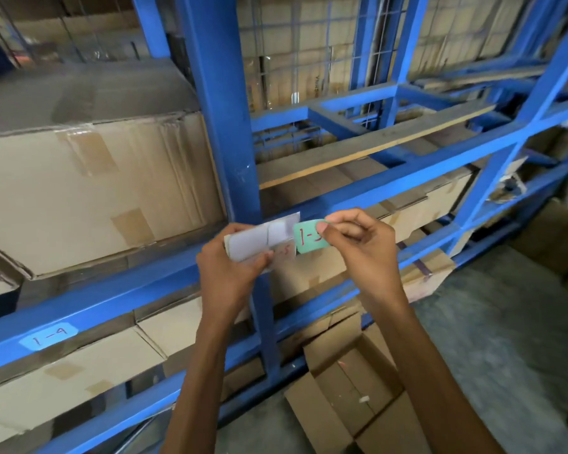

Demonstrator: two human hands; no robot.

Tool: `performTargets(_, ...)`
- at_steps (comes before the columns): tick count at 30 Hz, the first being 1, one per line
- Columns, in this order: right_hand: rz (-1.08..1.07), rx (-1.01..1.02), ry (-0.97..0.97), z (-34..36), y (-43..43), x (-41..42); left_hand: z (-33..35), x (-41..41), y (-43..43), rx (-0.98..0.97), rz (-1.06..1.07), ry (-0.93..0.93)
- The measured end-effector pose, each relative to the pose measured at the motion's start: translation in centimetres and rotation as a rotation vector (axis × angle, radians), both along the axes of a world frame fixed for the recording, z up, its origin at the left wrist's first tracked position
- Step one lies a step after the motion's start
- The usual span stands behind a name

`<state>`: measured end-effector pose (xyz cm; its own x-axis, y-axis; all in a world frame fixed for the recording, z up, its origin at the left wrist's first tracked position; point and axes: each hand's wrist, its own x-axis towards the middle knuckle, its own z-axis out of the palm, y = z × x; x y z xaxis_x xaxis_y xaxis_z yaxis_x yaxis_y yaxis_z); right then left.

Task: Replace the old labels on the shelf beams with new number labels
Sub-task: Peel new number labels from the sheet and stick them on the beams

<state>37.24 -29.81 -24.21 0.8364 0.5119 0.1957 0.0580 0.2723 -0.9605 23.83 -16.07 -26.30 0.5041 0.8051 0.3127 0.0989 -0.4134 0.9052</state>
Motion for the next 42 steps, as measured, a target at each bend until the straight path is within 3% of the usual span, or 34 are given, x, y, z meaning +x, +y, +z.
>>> performTargets(5,-0.007,0.099,-0.125,6.1,-0.3,4.6,3.6,3.3,-0.1,-0.167,-0.106,-0.095)
performTargets(11,-0.056,0.236,-0.32,14.3,0.5,9.8,9.5,6.8,0.3,-0.188,-0.209,-0.222)
performTargets(23,-0.148,0.441,-0.413,25.9,4.4,19.0,15.0,9.9,0.6,-0.148,-0.268,-0.355)
performTargets(42,-0.434,0.498,-0.361,28.3,8.2,22.7,16.9,9.6,1.7,-0.07,-0.249,-0.332)
